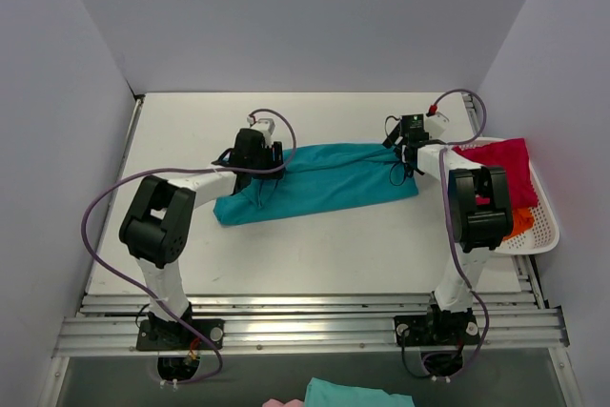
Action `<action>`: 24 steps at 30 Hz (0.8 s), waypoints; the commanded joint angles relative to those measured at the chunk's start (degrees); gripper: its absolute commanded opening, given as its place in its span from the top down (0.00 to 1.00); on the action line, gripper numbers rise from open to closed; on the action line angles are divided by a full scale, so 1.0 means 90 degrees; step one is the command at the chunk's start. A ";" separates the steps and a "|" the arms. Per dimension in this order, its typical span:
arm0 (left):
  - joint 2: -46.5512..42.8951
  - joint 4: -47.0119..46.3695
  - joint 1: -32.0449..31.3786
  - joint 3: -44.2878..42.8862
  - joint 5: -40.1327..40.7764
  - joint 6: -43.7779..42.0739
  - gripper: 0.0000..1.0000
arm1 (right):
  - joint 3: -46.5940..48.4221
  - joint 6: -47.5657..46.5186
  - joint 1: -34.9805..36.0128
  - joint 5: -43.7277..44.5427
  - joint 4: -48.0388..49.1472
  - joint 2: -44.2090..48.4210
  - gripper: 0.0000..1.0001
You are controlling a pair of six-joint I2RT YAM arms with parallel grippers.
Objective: Fold and stack the t-shirts
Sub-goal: Fold the tshirt
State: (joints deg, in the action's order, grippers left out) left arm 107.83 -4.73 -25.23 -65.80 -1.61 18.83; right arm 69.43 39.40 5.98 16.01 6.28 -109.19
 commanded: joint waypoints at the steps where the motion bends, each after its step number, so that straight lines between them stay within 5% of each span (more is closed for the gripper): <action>1: -0.0360 -0.0041 -0.0097 0.0045 0.0110 -0.0110 0.36 | 0.0108 -0.0003 -0.0010 0.0086 -0.0015 0.0130 0.06; 5: -0.0458 -0.0070 -0.0184 0.0182 0.0062 -0.0090 0.58 | 0.0098 -0.0012 -0.0010 0.0077 -0.0005 0.0101 0.06; 9: -0.0565 -0.0070 -0.0301 0.0357 -0.0046 -0.0051 0.92 | 0.0089 -0.0002 -0.0010 0.0047 -0.0005 0.0110 0.06; 15: -0.1072 0.0251 -0.0799 0.0670 0.0120 -0.0051 0.93 | 0.0049 -0.0002 -0.0010 0.0047 -0.0005 0.0179 0.06; 19: -0.1590 0.0486 -0.1511 0.1079 0.0753 0.0026 0.54 | 0.0040 -0.0002 -0.0020 0.0047 0.0015 0.0208 0.06; 20: -0.1774 0.0516 -0.1783 0.1129 0.1267 0.0075 0.30 | 0.0040 -0.0002 -0.0020 0.0009 0.0024 0.0208 0.06; 23: -0.2204 0.0809 -0.2010 0.1479 0.2273 0.0416 0.05 | 0.0040 0.0007 -0.0010 -0.0021 0.0054 0.0188 0.06; 24: -0.2312 0.0790 -0.2001 0.1587 0.2433 0.0534 0.06 | 0.0040 0.0007 -0.0010 -0.0031 0.0063 0.0179 0.06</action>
State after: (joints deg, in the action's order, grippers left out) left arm 91.64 0.30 -43.38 -53.91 9.41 20.47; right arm 69.43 39.40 5.98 15.75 6.35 -109.19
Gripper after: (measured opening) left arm 0.933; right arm 0.942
